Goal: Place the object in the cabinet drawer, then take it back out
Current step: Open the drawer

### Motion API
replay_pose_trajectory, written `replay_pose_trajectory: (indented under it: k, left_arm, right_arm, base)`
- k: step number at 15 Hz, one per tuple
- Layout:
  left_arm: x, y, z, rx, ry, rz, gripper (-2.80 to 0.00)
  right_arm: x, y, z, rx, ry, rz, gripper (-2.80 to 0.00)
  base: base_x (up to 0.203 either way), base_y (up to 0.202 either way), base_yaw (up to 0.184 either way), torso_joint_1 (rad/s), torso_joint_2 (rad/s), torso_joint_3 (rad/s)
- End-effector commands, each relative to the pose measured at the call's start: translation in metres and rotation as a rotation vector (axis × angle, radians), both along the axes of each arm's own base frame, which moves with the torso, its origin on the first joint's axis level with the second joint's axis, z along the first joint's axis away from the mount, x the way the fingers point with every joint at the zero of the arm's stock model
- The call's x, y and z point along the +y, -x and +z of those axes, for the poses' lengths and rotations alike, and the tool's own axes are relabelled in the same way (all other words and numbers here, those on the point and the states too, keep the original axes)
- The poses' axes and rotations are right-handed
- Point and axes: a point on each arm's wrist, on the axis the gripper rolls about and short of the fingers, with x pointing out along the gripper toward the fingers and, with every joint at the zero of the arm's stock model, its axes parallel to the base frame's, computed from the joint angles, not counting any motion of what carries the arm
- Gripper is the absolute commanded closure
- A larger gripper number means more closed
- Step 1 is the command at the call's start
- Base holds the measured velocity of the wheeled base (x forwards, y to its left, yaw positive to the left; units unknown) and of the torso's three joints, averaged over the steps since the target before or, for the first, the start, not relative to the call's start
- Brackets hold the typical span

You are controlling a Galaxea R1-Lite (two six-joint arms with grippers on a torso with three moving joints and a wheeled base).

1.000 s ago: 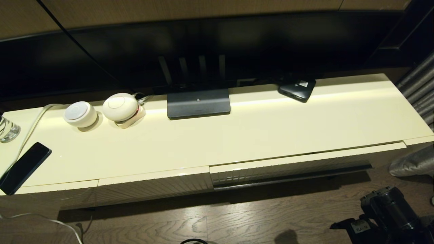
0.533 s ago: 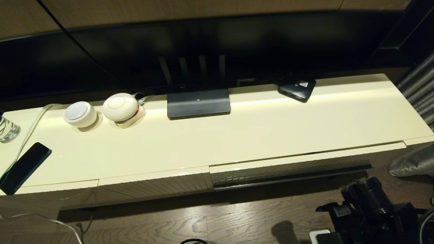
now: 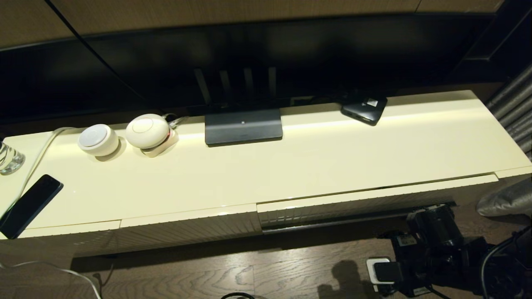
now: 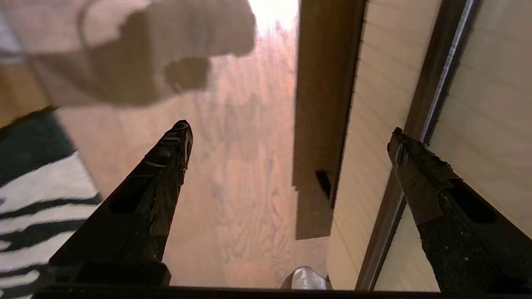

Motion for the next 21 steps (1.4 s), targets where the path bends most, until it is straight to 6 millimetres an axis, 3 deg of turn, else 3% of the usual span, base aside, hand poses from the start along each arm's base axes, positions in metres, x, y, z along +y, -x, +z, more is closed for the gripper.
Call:
replay_pose_trajectory:
  k: [1,21]
  left_arm:
    - [0.0,0.0,-0.001,0.003,0.001,0.0,0.0]
    - [0.0,0.0,-0.001,0.003,0.001,0.0,0.0]
  right_arm:
    - [-0.002,-0.01,-0.007,0.007,0.008,-0.014,-2.8]
    - [-0.002,-0.067,-0.012,-0.034,-0.06,-0.023,-2.8]
  base:
    - [0.0,0.0,0.0,0.0,0.0,0.0]
    - [0.0,0.0,0.0,0.0,0.0,0.0]
